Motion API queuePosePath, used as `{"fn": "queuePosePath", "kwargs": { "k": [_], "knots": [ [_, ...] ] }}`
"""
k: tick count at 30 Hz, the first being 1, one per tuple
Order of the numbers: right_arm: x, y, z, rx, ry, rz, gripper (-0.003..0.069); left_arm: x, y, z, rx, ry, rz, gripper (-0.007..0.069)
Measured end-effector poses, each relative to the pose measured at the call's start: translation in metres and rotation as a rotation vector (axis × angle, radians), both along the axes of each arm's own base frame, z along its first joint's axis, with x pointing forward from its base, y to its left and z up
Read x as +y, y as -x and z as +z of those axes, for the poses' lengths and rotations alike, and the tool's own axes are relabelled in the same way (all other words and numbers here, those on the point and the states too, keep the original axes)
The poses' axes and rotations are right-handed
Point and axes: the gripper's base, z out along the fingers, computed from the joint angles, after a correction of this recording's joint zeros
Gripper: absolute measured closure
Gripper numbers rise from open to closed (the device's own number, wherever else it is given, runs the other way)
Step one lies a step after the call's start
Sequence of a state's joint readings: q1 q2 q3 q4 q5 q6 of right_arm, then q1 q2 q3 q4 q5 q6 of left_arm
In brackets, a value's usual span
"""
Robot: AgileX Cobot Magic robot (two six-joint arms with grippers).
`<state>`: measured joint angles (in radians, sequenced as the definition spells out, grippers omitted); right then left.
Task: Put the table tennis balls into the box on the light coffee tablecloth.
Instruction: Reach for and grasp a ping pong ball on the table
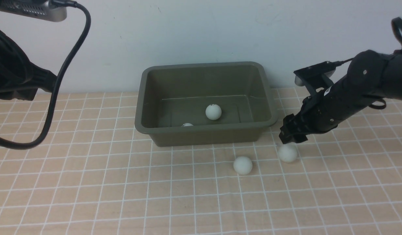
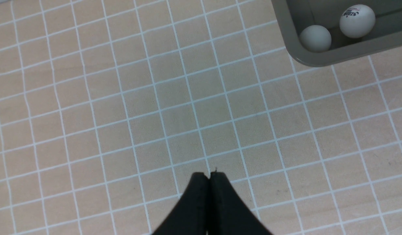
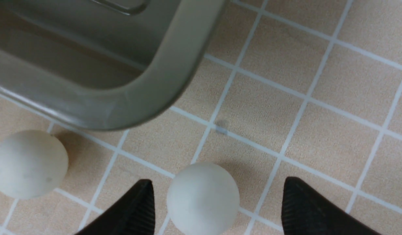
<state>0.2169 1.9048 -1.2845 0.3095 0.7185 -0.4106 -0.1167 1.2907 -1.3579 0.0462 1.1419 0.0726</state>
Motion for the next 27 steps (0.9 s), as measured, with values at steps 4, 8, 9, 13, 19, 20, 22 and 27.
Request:
{"fn": "queuePosePath", "kwargs": {
  "k": [4, 8, 9, 13, 19, 20, 22, 27],
  "knots": [
    [0.001, -0.003, -0.020, 0.047, 0.011, 0.001, 0.0188, 0.000, 0.000, 0.000, 0.000, 0.000, 0.000, 0.0693],
    [0.001, -0.004, -0.036, 0.085, 0.018, 0.002, 0.0188, 0.000, 0.000, 0.000, 0.000, 0.000, 0.000, 0.0693],
    [0.001, -0.005, -0.038, 0.088, 0.019, 0.002, 0.0188, 0.000, 0.000, 0.000, 0.000, 0.000, 0.000, 0.0693],
    [0.003, -0.005, -0.044, 0.100, 0.005, 0.006, 0.0191, 0.000, 0.000, 0.000, 0.000, 0.000, 0.000, 0.0693],
    [0.003, -0.006, -0.040, 0.077, 0.008, 0.017, 0.0297, 0.000, 0.000, 0.000, 0.000, 0.000, 0.000, 0.0693],
    [0.002, -0.006, -0.039, 0.074, 0.015, 0.022, 0.0297, 0.000, 0.000, 0.000, 0.000, 0.000, 0.000, 0.0693],
    [-0.001, -0.004, -0.024, 0.040, 0.063, 0.062, 0.0295, 0.000, 0.000, 0.000, 0.000, 0.000, 0.000, 0.0693],
    [-0.005, -0.004, 0.034, -0.025, 0.102, 0.065, 0.0295, 0.000, 0.000, 0.000, 0.001, 0.000, 0.000, 0.0693]
  ]
}}
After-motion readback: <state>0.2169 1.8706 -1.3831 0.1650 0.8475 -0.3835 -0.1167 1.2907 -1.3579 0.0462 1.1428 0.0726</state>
